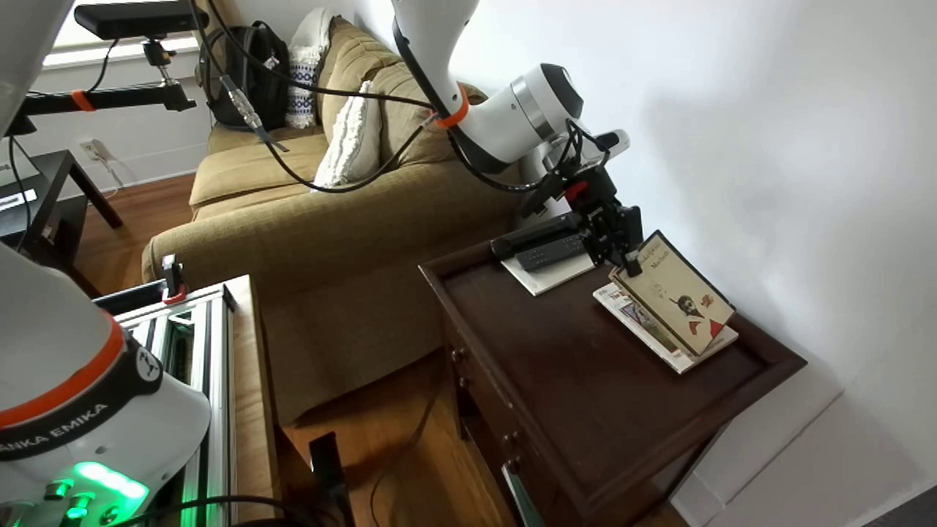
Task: Pick up the white book and put it on the brown book, pick up the brown and white book and put it on the stacked white book
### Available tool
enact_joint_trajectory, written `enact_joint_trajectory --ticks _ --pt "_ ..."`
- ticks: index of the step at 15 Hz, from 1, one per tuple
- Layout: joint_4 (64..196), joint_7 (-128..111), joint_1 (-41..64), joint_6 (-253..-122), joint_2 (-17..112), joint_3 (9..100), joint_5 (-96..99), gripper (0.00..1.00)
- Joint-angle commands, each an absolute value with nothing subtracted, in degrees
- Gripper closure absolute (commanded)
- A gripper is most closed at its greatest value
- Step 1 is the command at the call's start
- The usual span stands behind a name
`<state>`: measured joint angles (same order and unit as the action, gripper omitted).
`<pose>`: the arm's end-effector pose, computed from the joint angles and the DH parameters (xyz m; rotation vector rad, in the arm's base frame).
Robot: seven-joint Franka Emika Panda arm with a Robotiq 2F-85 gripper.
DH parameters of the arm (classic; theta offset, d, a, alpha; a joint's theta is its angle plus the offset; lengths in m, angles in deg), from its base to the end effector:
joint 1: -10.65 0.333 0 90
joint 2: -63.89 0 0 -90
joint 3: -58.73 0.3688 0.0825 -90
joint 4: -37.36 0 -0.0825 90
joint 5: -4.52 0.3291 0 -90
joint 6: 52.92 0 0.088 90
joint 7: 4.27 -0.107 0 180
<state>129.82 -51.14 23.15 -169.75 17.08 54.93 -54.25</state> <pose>0.6629 0.0615 0.2179 2.2236 0.0364 0.0953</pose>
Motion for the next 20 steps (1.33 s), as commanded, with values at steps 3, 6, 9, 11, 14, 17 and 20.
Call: enact_joint_trajectory --ticks 3,6,9,11,14,17,20 --pt "124.38 -50.55 21.62 -170.47 13.03 55.79 -52.14 0.97" --pt "122.48 -50.56 21.35 -170.11 11.92 56.07 -49.32 0.97" --pt "120.67 -50.92 21.51 -170.29 10.96 55.77 -46.46 0.97" --pt "119.37 -51.41 21.66 -170.05 10.29 55.46 -44.34 0.97" --pt "117.64 -52.12 21.86 -169.89 9.49 54.88 -41.08 0.97" --pt "116.49 -52.37 22.18 -169.75 8.79 54.26 -38.59 0.97" --pt "115.53 -52.76 22.45 -169.51 8.12 53.58 -36.39 0.97"
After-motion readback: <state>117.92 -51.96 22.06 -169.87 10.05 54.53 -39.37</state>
